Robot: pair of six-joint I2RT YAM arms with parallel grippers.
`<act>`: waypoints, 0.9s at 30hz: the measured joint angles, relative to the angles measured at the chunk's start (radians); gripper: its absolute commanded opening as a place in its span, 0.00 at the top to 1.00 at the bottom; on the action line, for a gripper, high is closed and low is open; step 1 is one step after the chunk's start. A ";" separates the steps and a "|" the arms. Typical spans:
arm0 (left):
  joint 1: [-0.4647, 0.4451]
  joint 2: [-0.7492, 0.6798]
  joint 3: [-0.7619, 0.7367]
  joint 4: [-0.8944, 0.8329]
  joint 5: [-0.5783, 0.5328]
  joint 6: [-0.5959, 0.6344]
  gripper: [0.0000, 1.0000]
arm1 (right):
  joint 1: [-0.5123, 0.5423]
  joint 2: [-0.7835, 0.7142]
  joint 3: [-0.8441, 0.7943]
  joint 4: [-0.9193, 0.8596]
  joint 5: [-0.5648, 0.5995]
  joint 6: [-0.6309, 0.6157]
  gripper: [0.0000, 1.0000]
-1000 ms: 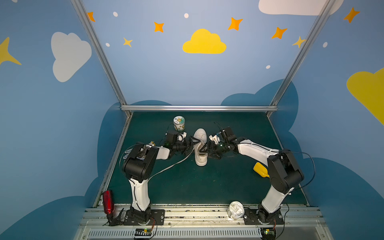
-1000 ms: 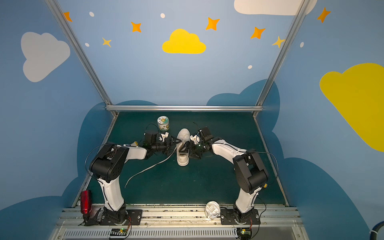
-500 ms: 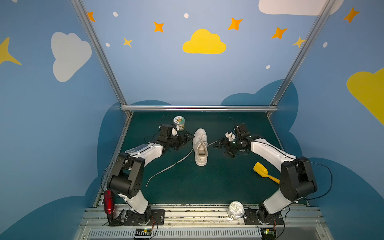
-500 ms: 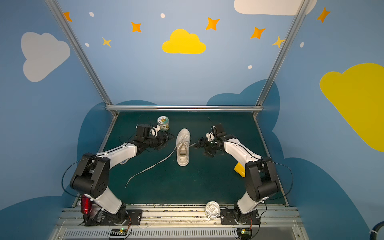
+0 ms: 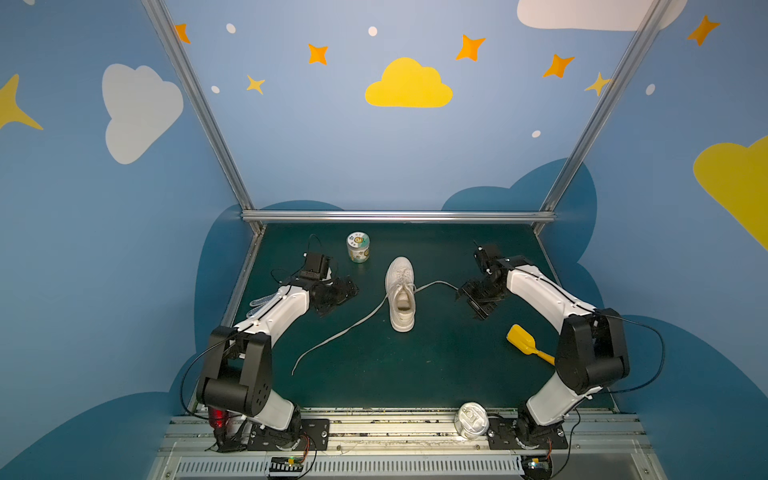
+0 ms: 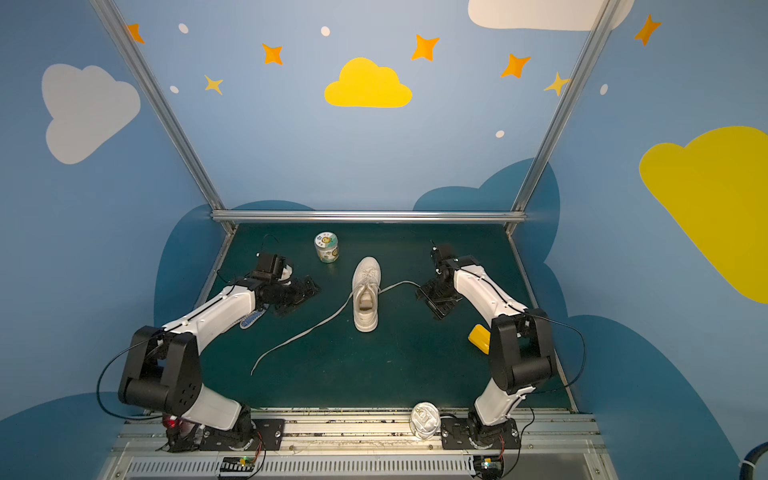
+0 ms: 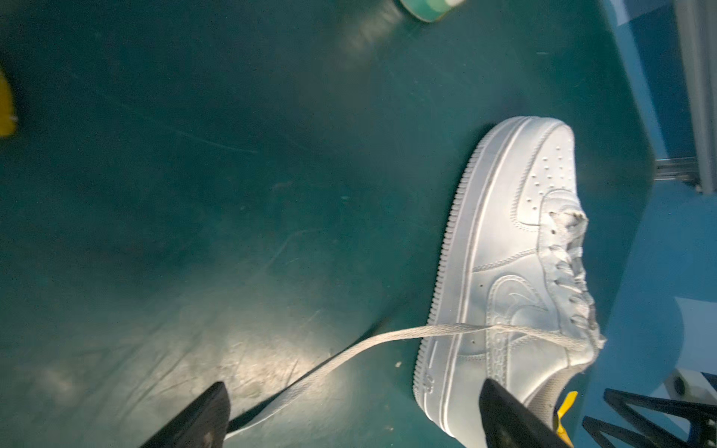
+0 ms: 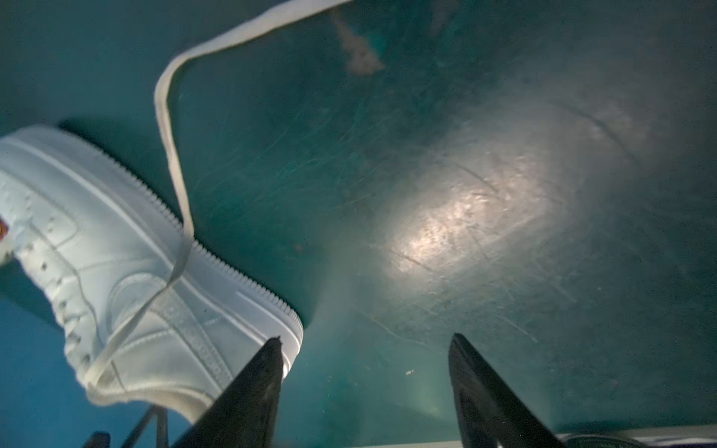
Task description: Tie the shoes
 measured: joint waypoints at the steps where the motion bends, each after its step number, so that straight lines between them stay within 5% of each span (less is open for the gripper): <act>1: 0.006 0.000 0.002 -0.016 -0.007 0.010 0.01 | -0.010 0.007 0.000 -0.005 0.017 0.021 0.39; 10: 0.046 0.011 0.029 -0.100 -0.041 0.081 0.01 | -0.089 0.098 0.074 -0.042 0.155 0.125 0.51; 27: 0.072 0.046 0.065 -0.170 -0.080 0.146 0.01 | -0.156 0.285 0.175 -0.023 0.179 0.115 0.63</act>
